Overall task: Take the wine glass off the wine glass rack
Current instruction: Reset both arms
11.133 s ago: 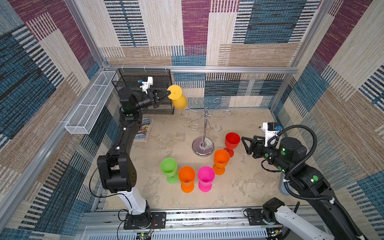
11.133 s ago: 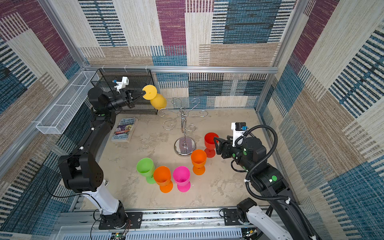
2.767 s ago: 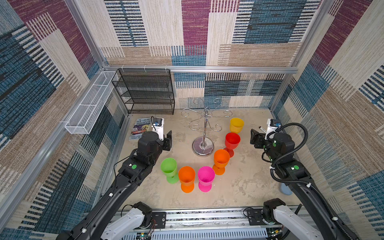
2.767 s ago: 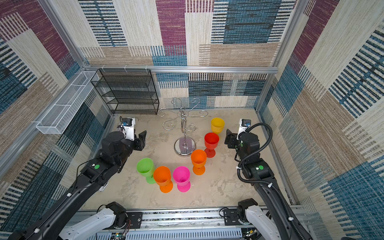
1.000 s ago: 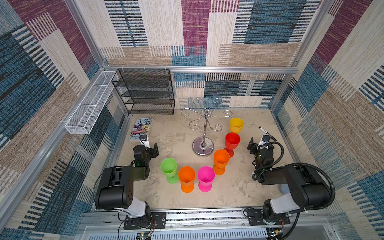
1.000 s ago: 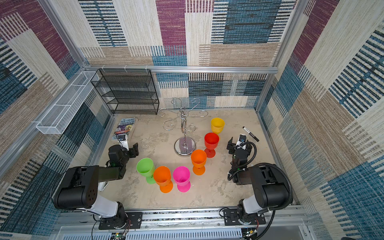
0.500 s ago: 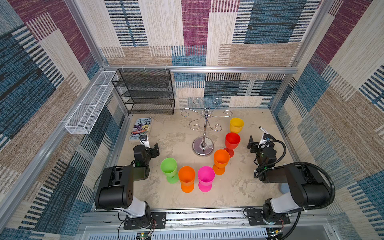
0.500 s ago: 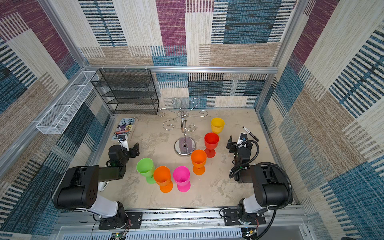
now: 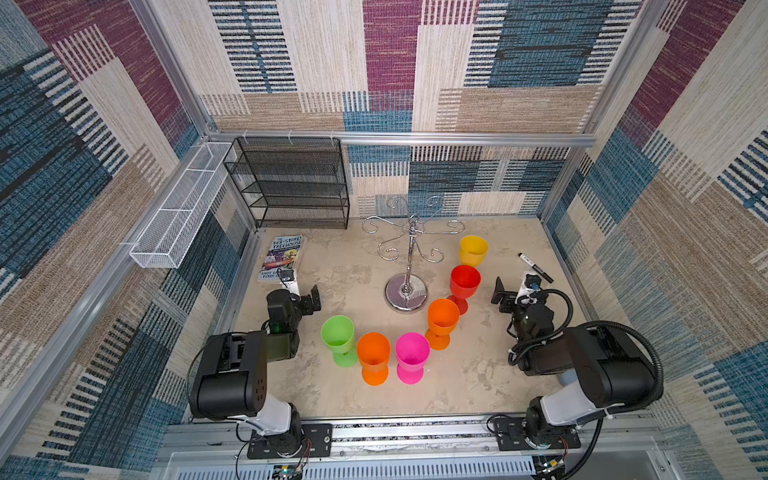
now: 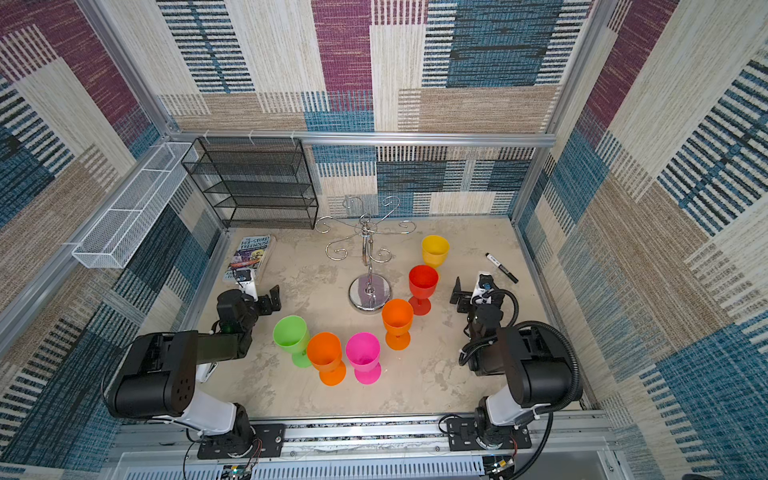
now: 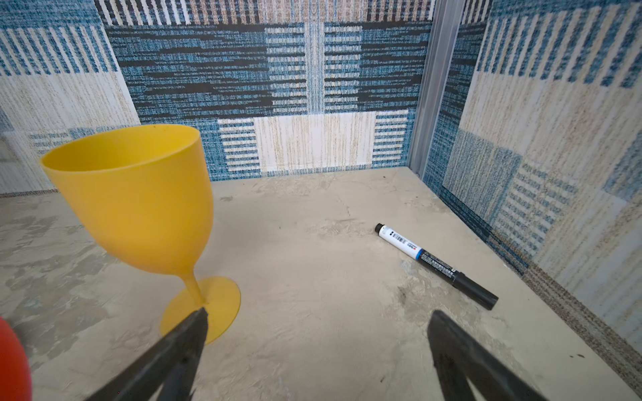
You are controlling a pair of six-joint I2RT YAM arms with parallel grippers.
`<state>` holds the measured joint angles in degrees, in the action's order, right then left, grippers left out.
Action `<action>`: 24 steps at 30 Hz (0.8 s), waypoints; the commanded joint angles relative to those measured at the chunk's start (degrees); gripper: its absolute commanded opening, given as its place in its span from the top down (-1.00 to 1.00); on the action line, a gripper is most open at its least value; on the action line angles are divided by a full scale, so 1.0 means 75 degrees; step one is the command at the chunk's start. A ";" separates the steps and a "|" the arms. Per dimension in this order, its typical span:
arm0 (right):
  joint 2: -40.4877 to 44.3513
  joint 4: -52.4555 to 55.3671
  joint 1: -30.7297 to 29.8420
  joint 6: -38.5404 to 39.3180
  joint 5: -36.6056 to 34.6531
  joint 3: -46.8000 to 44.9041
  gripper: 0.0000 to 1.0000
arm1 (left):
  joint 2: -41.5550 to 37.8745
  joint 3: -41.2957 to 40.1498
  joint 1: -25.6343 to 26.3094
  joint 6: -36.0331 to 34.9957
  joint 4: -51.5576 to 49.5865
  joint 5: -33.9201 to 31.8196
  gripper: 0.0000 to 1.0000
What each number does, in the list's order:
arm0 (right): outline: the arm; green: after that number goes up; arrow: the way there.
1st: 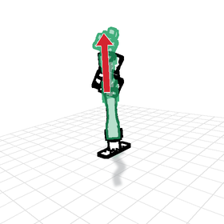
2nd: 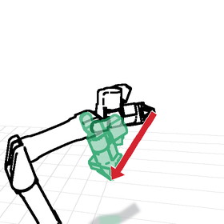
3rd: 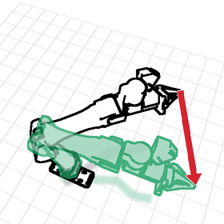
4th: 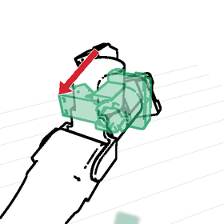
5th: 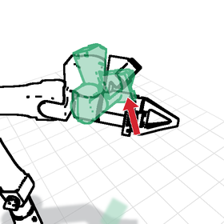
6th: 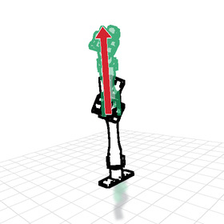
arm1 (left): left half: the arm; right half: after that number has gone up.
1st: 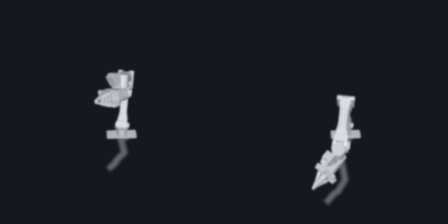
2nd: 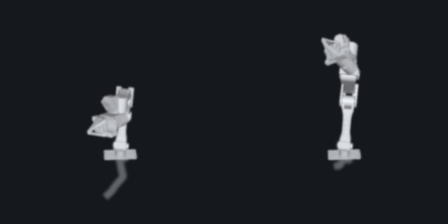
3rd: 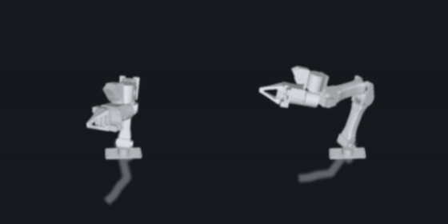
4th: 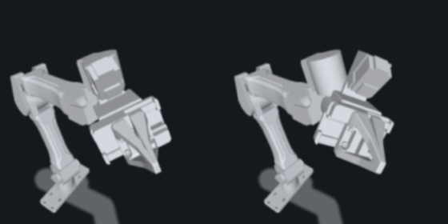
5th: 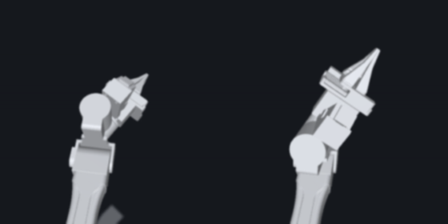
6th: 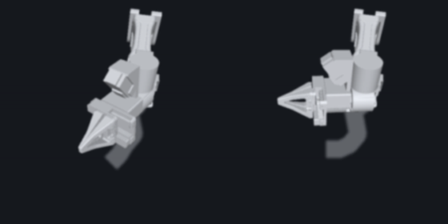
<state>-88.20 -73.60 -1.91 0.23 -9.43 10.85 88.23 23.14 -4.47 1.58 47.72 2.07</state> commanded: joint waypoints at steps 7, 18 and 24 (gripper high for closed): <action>0.0009 -0.0376 0.0002 0.0048 0.0055 -0.0005 -1.00 | -0.0021 -0.0008 -0.0013 0.0093 0.0211 0.0116 -1.00; -0.0008 -0.0208 0.0015 0.0022 0.0091 0.0085 -1.00 | -0.0005 -0.0003 -0.0013 0.0086 0.0211 0.0123 -1.00; 0.0033 -0.0265 0.0067 0.0016 0.0188 0.0030 -1.00 | 0.0001 -0.0001 -0.0013 0.0091 0.0199 0.0113 -1.00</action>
